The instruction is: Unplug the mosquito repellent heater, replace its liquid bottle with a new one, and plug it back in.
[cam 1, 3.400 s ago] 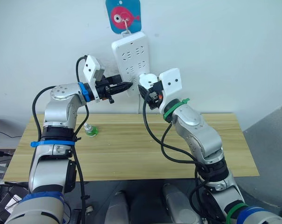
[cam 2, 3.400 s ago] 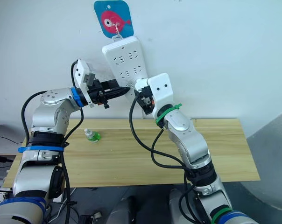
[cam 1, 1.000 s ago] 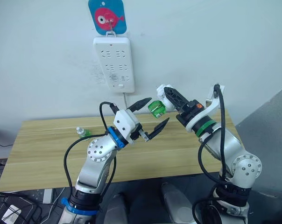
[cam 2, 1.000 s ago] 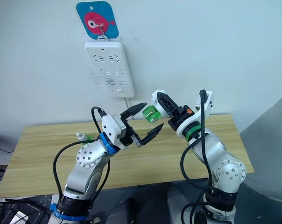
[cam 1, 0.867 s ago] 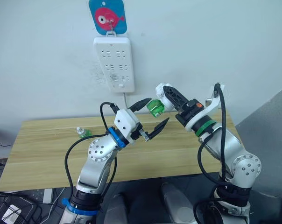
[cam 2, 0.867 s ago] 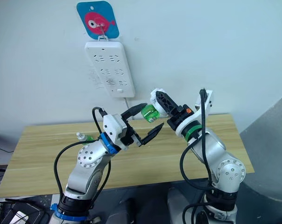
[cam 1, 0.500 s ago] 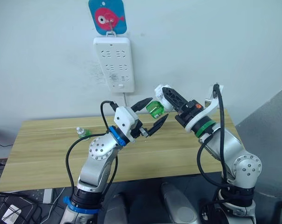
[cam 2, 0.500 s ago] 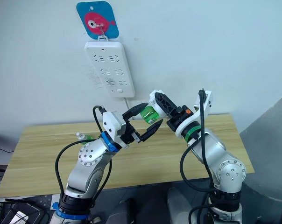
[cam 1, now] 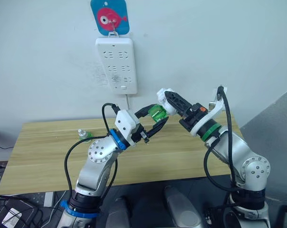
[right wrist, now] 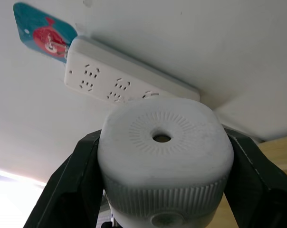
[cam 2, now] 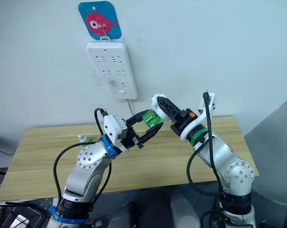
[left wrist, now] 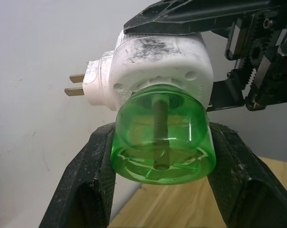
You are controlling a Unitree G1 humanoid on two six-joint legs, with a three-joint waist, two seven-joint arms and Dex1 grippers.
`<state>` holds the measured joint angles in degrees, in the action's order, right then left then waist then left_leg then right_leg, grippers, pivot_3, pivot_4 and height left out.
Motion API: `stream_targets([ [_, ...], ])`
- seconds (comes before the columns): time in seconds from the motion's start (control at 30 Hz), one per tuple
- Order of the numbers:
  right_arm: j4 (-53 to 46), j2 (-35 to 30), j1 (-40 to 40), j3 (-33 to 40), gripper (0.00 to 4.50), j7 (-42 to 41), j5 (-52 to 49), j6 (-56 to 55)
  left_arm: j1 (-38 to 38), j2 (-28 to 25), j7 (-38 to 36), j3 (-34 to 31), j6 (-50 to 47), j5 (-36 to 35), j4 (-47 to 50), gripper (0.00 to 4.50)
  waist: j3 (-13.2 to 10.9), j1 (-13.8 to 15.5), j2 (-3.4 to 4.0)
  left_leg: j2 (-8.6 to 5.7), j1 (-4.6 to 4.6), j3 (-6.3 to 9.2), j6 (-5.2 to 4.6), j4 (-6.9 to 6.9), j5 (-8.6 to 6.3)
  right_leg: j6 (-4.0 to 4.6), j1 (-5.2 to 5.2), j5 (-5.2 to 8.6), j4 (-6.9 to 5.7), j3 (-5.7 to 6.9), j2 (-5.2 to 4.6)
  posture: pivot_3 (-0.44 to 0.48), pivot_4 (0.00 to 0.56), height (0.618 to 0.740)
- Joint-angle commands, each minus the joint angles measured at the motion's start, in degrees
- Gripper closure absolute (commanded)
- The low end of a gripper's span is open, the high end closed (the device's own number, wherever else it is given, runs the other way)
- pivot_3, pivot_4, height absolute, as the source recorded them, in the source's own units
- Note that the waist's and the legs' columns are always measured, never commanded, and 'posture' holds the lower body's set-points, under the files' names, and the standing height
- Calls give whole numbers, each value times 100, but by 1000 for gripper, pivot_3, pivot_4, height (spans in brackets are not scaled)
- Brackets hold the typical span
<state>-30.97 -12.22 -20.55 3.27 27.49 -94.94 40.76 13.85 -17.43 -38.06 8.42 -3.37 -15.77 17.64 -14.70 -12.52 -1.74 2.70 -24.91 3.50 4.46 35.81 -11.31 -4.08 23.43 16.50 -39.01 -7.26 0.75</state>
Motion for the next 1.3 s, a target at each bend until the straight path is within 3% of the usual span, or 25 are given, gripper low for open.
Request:
stream_targets([
  [0.03, 84, -816, 21, 115, 506, -919, -426, 525, -35, -418, -626, -25, 365, -101, 186, 2197, 0, 2, 0, 0, 0, -1, 0, 0, 0, 0, 0, 0, 0, 0, 0, -251, 224, 740],
  [0.07, 196, -1121, 19, 122, 109, -1175, -509, 726, -49, -550, -769, -39, 483, -77, 157, 2197, 0, 3, 0, 0, 0, -1, 0, 0, 0, 0, 0, 0, 0, 0, 0, -248, 226, 740],
  [0.1, 271, -1327, 15, 107, 6, -1347, -574, 827, -53, -630, -844, -46, 559, -66, 131, 2197, 0, 6, 0, 0, 1, -3, 0, 0, 0, 1, 0, 0, 1, -1, 0, -248, 226, 740],
  [0.2, 649, -2135, -105, 57, 0, -2209, -788, 1450, -58, -1050, -1382, -110, 941, -84, -26, 2197, 0, 23, 0, 1, 2, -5, 0, 0, 0, 0, 0, 1, 1, -2, 0, -234, 231, 740],
  [0.33, 987, -2726, -292, -109, 0, -3030, -977, 2014, -29, -1430, -1925, -112, 1450, -94, -199, 2197, 0, 63, 0, 2, 4, -7, -1, 1, 0, 1, 0, 1, 1, -5, 1, -226, 232, 740],
  [0.53, 1199, -2943, -395, -378, 0, -3571, -1271, 2358, -55, -1568, -2270, -36, 1921, -51, -313, 2197, 0, 176, 0, 2, 2, -9, -1, 1, 0, 0, 0, 2, 3, -6, 1, -196, 230, 740],
  [0.8, 1123, -2923, -355, -585, 0, -3570, -1587, 2250, -103, -1506, -2281, 42, 2006, -14, -250, 2197, 0, 251, 0, 3, 2, -10, -1, 7, 0, -1, -1, 2, 4, -6, 1, -197, 232, 740],
  [0.9, 1150, -2929, -351, -619, 525, -3590, -1589, 2229, -81, -1524, -2344, 70, 2062, -21, -279, 2197, 0, 275, 0, 3, 2, -10, -1, 7, 0, -2, 0, 2, 3, -7, 1, -195, 232, 740],
  [1.0, 1138, -2962, -337, -650, 1398, -3672, -1655, 2254, -27, -1529, -2411, 92, 2130, -52, -327, 2197, 0, 303, 0, 3, 2, -9, -1, 7, 0, -2, -1, 2, 4, -6, 1, -194, 235, 740],
  [1.1, 1111, -2987, -328, -667, 1459, -3729, -1693, 2273, 30, -1525, -2524, 115, 2116, -147, -350, 2197, 0, 310, 0, 2, 1, -9, -1, 7, 0, -2, 0, 2, 4, -6, 1, -195, 235, 740],
  [1.2, 1062, -3014, -318, -669, 1459, -3797, -1682, 2295, 103, -1737, -2731, 228, 1115, -599, -91, 2197, 0, 309, 0, 3, 2, -9, -1, 8, 0, -2, 0, 2, 3, -5, 2, -197, 237, 740],
  [1.3, 922, -3109, -274, -653, 1459, -3962, -1600, 2409, 491, -2420, -2370, 232, -2319, -2221, 302, 2197, -1, 302, -1, 5, 0, -2, -1, 10, 0, -3, 0, 3, -1, -1, 5, -194, 239, 740],
])
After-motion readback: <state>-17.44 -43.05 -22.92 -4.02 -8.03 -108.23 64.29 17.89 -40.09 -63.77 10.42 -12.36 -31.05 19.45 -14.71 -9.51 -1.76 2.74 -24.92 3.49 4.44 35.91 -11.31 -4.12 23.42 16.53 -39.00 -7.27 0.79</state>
